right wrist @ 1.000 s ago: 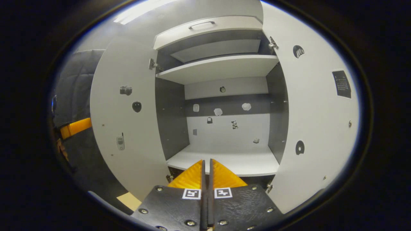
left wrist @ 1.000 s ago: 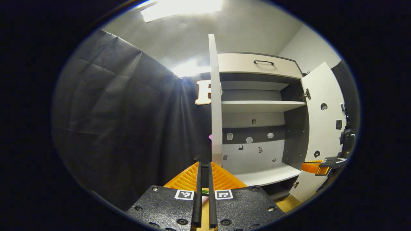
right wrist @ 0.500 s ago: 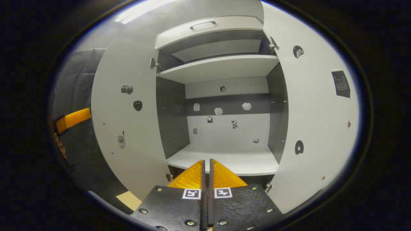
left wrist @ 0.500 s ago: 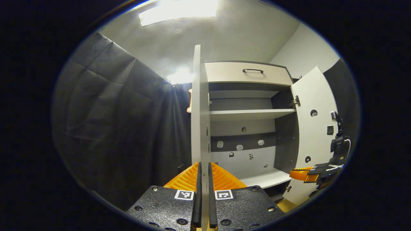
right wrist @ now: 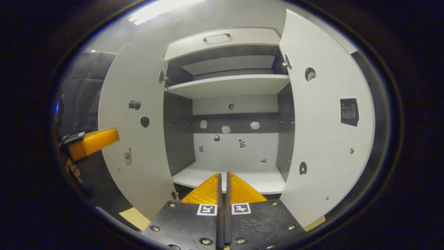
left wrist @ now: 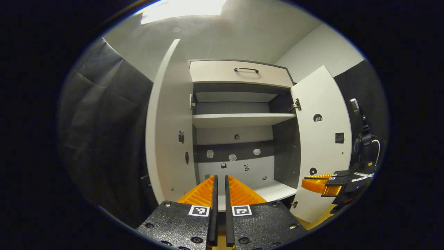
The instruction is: Open the right door of the double-door shoe cabinet with the right hand, and open the left door with the left hand.
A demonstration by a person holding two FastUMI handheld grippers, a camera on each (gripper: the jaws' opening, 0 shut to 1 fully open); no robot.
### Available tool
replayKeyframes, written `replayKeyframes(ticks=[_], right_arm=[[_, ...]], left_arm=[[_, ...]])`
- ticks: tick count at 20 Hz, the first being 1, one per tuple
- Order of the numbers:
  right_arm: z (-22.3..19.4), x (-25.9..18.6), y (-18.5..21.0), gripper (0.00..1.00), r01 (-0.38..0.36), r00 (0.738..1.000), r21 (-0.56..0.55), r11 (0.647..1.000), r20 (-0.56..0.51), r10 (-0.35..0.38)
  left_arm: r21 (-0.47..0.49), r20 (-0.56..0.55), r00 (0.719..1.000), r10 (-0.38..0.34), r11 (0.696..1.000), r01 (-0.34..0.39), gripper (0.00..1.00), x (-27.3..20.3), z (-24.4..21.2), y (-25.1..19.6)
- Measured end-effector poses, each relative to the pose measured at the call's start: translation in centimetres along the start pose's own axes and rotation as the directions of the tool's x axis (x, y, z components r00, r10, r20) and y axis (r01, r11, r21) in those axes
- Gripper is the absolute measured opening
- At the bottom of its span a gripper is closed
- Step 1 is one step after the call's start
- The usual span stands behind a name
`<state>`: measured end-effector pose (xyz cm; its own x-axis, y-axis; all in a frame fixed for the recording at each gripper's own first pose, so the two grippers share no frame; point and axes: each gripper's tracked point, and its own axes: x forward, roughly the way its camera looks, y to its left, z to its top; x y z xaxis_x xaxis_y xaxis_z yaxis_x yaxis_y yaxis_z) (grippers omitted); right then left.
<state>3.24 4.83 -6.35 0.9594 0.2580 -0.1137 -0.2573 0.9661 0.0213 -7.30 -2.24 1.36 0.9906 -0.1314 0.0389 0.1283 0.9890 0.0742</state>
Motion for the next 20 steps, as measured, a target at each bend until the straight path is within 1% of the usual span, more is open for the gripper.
replayKeyframes(ticks=[1, 2, 3, 4, 5, 6, 7, 8, 9, 10, 11, 12, 13, 14, 15, 20], right_arm=[[0.5, -0.5, 0.1, 0.05, -0.002, 1.0, -0.005, 1.0, 0.014, 0.003], [0.9, -0.9, 0.2, 0.01, 0.003, 1.0, -0.016, 1.0, 0.026, -0.002], [1.1, -1.2, 0.1, 0.04, 0.01, 0.999, -0.03, 1.0, 0.034, -0.009], [1.4, -1.6, 0.0, 0.13, 0.021, 0.999, -0.042, 0.999, 0.044, -0.019], [1.7, -1.9, 0.0, 0.18, 0.028, 0.998, -0.051, 0.998, 0.053, -0.025], [1.8, -2.1, 0.1, 0.29, 0.028, 0.998, -0.058, 0.998, 0.06, -0.025], [2.0, -2.3, 0.0, 0.39, 0.033, 0.998, -0.061, 0.998, 0.064, -0.029], [2.0, -2.4, -0.1, 0.58, 0.04, 0.997, -0.061, 0.997, 0.065, -0.036], [2.1, -2.5, -0.2, 0.6, 0.046, 0.997, -0.06, 0.997, 0.067, -0.042], [2.2, -2.6, -0.2, 0.67, 0.046, 0.997, -0.057, 0.997, 0.067, -0.042], [2.4, -2.8, -0.3, 0.75, 0.049, 0.997, -0.051, 0.998, 0.067, -0.045], [2.3, -2.4, -0.6, 0.97, 0.059, 0.996, -0.047, 0.997, 0.07, -0.055], [2.4, -2.6, -0.8, 0.99, 0.066, 0.995, -0.043, 0.997, 0.076, -0.063], [2.5, -2.8, -0.8, 0.98, 0.069, 0.995, -0.042, 0.997, 0.08, -0.065], [2.6, -3.0, -0.9, 0.98, 0.074, 0.994, -0.043, 0.996, 0.08, -0.07], [2.4, -3.1, -1.2, 0.98, 0.09, 0.994, -0.045, 0.995, 0.072, -0.087]], left_arm=[[-0.003, -0.003, 1.0, -0.019, 1.0, 0.019, 0.09, 0.4, -0.3, -0.8], [-0.004, -0.007, 0.999, -0.033, 0.999, 0.033, 0.07, 0.8, -0.6, -1.4], [-0.003, -0.01, 0.999, -0.043, 0.999, 0.043, 0.13, 1.2, -0.8, -1.9], [-0.002, -0.009, 0.998, -0.054, 0.999, 0.054, 0.2, 1.5, -0.9, -2.5], [-0.004, -0.007, 0.998, -0.069, 0.998, 0.069, 0.3, 1.8, -1.0, -3.1], [-0.007, -0.002, 0.997, -0.075, 0.997, 0.074, 0.35, 2.1, -0.9, -3.5], [-0.008, 0.002, 0.997, -0.08, 0.997, 0.08, 0.47, 2.3, -0.9, -3.7], [-0.007, 0.003, 0.996, -0.088, 0.996, 0.088, 0.65, 2.5, -0.9, -4.0], [-0.006, 0.002, 0.995, -0.097, 0.995, 0.097, 0.82, 2.7, -1.0, -4.5], [-0.005, 0.0, 0.995, -0.097, 0.995, 0.097, 0.94, 2.8, -1.1, -4.7], [-0.002, -0.002, 0.996, -0.091, 0.996, 0.091, 1.0, 3.2, -1.3, -4.6], [-0.003, -0.007, 0.995, -0.095, 0.995, 0.095, 0.99, 3.2, -1.5, -4.8], [-0.009, -0.013, 0.995, -0.099, 0.995, 0.099, 0.98, 3.3, -1.7, -5.0], [-0.018, -0.017, 0.994, -0.104, 0.994, 0.103, 1.0, 3.4, -1.9, -5.2], [-0.026, -0.02, 0.994, -0.106, 0.994, 0.106, 0.98, 3.5, -2.1, -5.2], [-0.029, -0.028, 0.994, -0.105, 0.994, 0.104, 0.97, 3.7, -2.4, -4.7]])
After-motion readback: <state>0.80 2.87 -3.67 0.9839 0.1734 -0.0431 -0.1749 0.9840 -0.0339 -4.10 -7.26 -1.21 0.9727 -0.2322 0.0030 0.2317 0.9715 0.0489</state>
